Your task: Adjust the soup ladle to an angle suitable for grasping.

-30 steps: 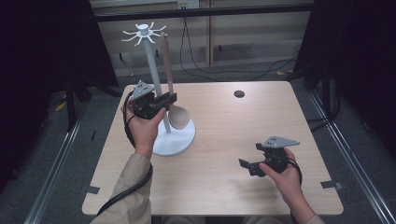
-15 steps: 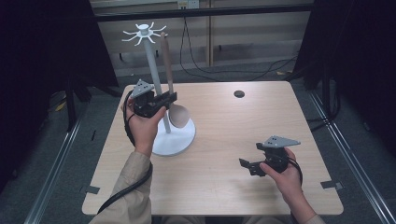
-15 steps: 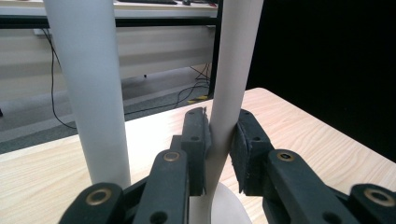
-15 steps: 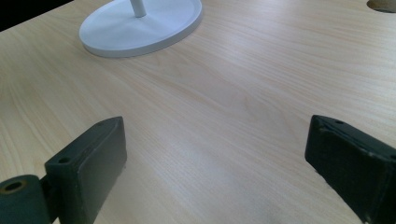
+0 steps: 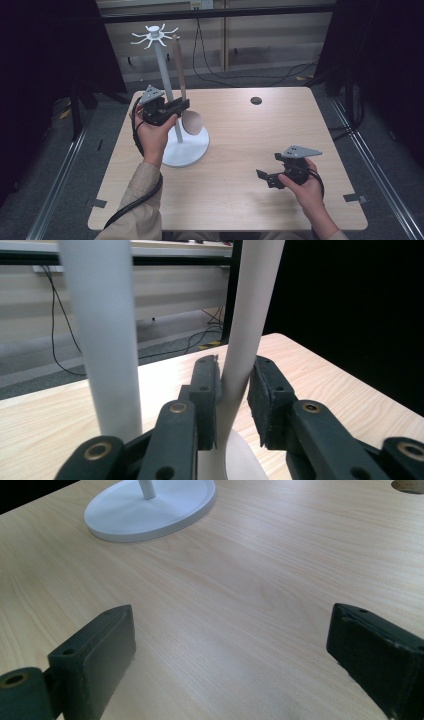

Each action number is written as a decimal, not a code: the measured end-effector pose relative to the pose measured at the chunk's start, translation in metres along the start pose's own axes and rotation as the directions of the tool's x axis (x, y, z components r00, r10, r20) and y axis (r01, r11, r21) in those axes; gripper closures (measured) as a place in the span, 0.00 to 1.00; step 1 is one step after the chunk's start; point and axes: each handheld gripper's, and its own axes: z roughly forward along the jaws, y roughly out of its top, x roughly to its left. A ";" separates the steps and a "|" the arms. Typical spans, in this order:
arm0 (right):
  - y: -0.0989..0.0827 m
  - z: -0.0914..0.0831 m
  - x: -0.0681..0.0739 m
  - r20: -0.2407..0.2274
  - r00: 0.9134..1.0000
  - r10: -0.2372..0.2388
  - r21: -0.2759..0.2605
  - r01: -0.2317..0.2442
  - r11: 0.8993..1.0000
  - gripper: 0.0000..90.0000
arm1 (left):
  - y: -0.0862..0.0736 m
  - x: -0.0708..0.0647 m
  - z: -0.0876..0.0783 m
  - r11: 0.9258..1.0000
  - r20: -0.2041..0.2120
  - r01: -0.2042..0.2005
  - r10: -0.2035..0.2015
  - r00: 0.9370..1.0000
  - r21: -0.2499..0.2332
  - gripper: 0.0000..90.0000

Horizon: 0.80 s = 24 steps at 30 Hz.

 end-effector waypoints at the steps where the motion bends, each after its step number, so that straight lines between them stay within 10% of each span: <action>1: 0.000 0.000 0.000 -0.001 1.000 -0.001 0.000 0.001 1.000 0.06 | 0.000 0.000 0.000 1.000 0.009 0.002 -0.002 1.000 -0.002 0.80; 24: 0.002 -0.001 0.003 -0.001 1.000 -0.006 0.001 0.006 1.000 0.06 | -0.004 -0.007 -0.009 0.999 0.005 -0.051 0.051 0.999 0.014 0.61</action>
